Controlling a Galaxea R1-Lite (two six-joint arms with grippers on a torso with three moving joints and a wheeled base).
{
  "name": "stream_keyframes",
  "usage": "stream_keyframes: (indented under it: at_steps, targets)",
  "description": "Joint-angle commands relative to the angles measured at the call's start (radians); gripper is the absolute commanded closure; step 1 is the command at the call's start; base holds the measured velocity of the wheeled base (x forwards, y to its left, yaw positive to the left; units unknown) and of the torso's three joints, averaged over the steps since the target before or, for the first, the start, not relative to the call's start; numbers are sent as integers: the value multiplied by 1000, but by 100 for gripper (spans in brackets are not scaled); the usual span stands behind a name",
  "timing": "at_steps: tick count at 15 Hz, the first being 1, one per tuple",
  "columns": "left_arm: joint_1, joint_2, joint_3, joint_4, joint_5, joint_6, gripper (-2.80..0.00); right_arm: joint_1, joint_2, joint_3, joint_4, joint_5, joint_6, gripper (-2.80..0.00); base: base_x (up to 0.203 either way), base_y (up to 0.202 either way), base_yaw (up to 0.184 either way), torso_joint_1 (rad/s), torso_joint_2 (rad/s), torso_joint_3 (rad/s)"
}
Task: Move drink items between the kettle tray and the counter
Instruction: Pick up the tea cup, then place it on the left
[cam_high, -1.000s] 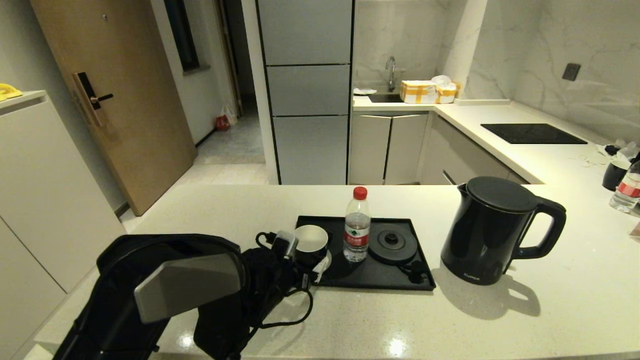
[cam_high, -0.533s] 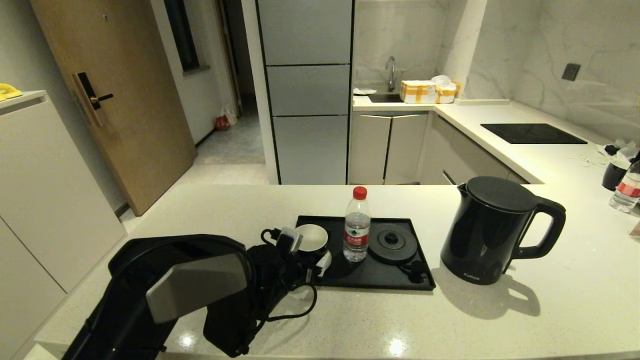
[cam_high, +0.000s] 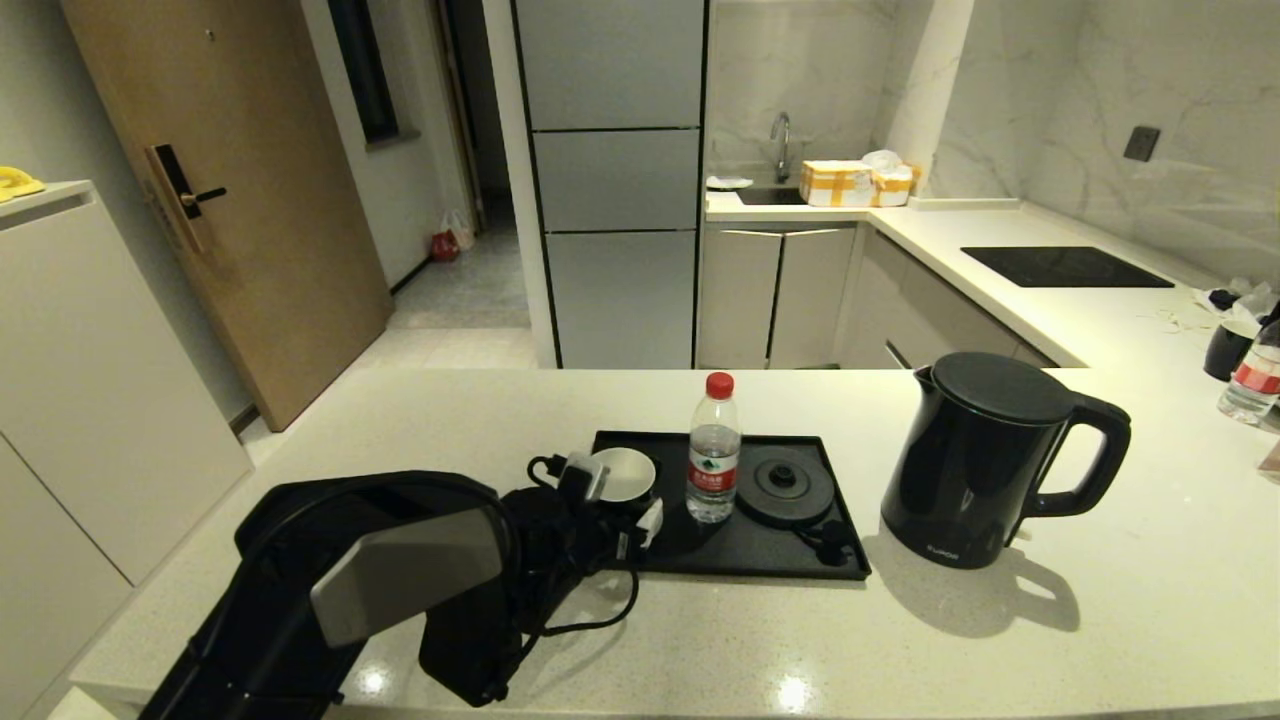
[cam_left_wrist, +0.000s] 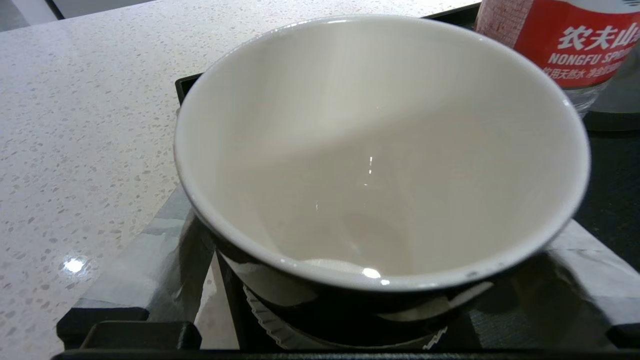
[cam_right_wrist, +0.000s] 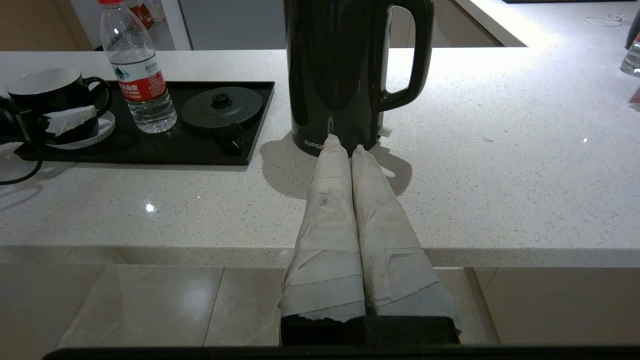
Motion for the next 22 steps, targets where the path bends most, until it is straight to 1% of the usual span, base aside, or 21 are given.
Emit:
stream_keyframes:
  at_steps: [1, 3, 4, 9, 13, 17, 19, 21, 22]
  targets:
    - [0, 2, -15, -9, 1, 0, -280, 0, 1, 2, 0, 1, -1, 0, 0, 0, 0, 0, 0, 0]
    - [0, 7, -27, -9, 2, -2, -280, -2, 1, 2, 0, 1, -1, 0, 0, 0, 0, 0, 0, 0]
    - [0, 14, -34, -9, 7, -1, 0, 0, 1, 2, 0, 1, -1, 0, 0, 0, 0, 0, 0, 0]
    - [0, 8, -28, -9, 15, -2, 0, 0, 1, 2, 0, 1, -1, 0, 0, 0, 0, 0, 0, 0]
    - [-2, -28, -9, -9, 20, -2, 0, -2, 1, 2, 0, 1, -1, 0, 0, 0, 0, 0, 0, 0]
    - [4, -174, 42, -9, 32, 0, 0, 0, 1, 3, 0, 2, -1, 0, 0, 0, 0, 0, 0, 0]
    - [33, -238, 91, 8, 34, -3, 0, 0, 1, 2, 0, 1, -1, 0, 0, 0, 0, 0, 0, 0]
    - [88, -236, 115, 3, 34, -7, 0, -2, 1, 2, 0, 2, -1, 0, 0, 0, 0, 0, 0, 0]
    - [127, -231, 130, -1, 32, -9, 0, -2, 1, 3, 0, 1, -1, 0, 0, 0, 0, 0, 0, 0]
